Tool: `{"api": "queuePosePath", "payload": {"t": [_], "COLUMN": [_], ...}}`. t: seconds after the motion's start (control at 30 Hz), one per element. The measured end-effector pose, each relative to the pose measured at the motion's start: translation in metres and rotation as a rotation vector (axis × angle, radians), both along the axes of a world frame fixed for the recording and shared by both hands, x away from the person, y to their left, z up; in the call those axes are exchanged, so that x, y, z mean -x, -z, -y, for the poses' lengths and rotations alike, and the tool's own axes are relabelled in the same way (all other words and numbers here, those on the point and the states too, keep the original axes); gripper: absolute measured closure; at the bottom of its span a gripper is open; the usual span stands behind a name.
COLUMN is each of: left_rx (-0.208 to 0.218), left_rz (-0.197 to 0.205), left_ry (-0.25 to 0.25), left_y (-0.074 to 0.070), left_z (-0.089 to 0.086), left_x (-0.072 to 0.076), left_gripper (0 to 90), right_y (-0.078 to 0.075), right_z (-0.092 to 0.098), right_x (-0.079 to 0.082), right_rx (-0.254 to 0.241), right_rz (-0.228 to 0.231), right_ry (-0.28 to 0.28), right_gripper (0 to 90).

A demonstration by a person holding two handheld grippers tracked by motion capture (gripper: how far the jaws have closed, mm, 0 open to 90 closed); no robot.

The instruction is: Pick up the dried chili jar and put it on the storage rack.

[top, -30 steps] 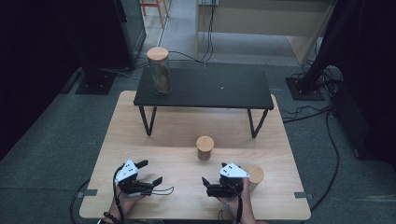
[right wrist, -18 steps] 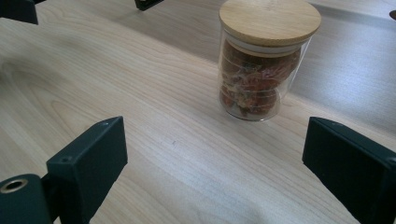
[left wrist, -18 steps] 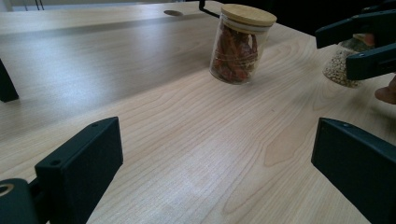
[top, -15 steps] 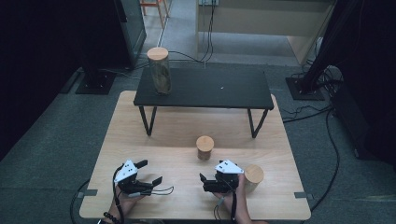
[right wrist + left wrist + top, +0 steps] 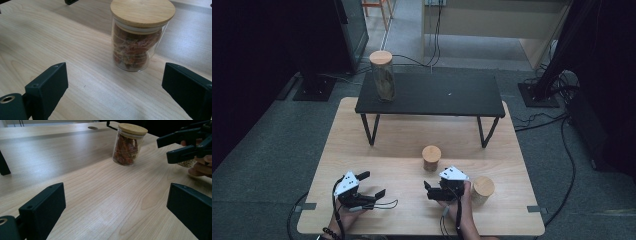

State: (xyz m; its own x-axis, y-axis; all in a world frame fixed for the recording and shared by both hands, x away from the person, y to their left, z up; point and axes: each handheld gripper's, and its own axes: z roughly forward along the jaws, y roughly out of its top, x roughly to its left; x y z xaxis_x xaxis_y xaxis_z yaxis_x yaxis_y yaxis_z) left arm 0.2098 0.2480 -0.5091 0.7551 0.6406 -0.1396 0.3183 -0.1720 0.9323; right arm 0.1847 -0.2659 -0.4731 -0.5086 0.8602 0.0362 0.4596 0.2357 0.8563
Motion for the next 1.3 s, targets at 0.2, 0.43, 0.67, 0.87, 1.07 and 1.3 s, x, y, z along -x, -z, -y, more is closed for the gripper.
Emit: {"api": "queuePosePath", "payload": {"t": [0.2, 0.43, 0.67, 0.87, 1.07, 1.3], "left_rx": [0.004, 0.007, 0.009, 0.01, 0.01, 0.014], "left_rz": [0.001, 0.003, 0.003, 0.003, 0.005, 0.006], "left_ry": [0.001, 0.001, 0.0, 0.001, 0.002, 0.002], "left_y": [0.0, 0.001, 0.001, 0.001, 0.001, 0.002], "left_z": [-0.001, -0.001, -0.001, -0.001, -0.002, -0.002], "left_x": [0.0, 0.0, 0.0, 0.0, 0.0, 0.0], "left_gripper": [2.1, 2.1, 2.1, 2.1, 2.1, 2.1], "right_y": [0.005, 0.008, 0.009, 0.008, 0.008, 0.008], "right_z": [0.0, -0.003, -0.004, -0.006, -0.008, -0.009], "right_x": [-0.007, -0.015, -0.024, -0.032, -0.039, -0.046], "right_rx": [-0.012, -0.012, -0.015, -0.009, -0.003, -0.002], "right_rz": [-0.009, -0.01, -0.011, -0.018, -0.02, -0.025], "right_ry": [0.023, 0.036, 0.046, 0.047, 0.047, 0.048], "right_gripper": [6.6, 6.6, 6.6, 6.8, 6.8, 6.8]}}
